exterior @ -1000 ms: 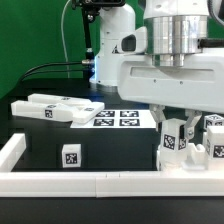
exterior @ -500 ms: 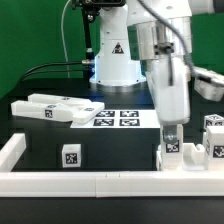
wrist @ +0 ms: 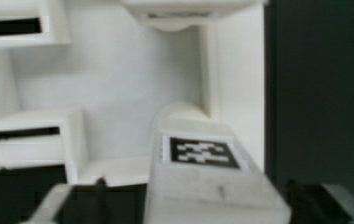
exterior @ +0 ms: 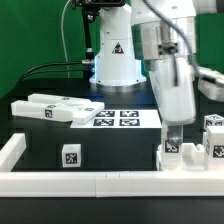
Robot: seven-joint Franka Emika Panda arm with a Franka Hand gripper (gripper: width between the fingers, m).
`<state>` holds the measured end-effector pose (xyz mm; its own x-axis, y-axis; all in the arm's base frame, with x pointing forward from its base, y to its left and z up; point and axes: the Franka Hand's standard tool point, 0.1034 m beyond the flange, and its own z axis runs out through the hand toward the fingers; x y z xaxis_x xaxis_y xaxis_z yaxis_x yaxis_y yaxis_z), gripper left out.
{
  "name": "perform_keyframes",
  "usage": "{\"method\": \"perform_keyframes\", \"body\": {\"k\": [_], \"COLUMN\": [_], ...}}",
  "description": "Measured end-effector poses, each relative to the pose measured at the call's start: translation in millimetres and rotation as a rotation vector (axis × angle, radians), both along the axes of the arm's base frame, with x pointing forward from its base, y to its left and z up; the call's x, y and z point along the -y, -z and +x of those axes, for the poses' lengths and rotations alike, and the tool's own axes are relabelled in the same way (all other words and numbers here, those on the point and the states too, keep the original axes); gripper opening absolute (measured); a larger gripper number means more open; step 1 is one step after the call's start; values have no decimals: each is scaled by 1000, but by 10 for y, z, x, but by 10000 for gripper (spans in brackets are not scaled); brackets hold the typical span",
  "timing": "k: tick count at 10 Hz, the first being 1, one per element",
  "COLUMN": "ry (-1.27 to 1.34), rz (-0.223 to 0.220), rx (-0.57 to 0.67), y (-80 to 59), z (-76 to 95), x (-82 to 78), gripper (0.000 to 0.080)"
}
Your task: Assemble chair
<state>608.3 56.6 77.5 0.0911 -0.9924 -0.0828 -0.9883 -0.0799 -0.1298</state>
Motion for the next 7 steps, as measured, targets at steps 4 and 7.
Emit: {"method": "perform_keyframes", "body": {"k": [4, 7], "ry": [-436, -784], "rz": [-70, -126], "rx": [28, 53], "y": [9, 0], "z": [-7, 0], "x": [19, 41], "gripper": [648, 649]}}
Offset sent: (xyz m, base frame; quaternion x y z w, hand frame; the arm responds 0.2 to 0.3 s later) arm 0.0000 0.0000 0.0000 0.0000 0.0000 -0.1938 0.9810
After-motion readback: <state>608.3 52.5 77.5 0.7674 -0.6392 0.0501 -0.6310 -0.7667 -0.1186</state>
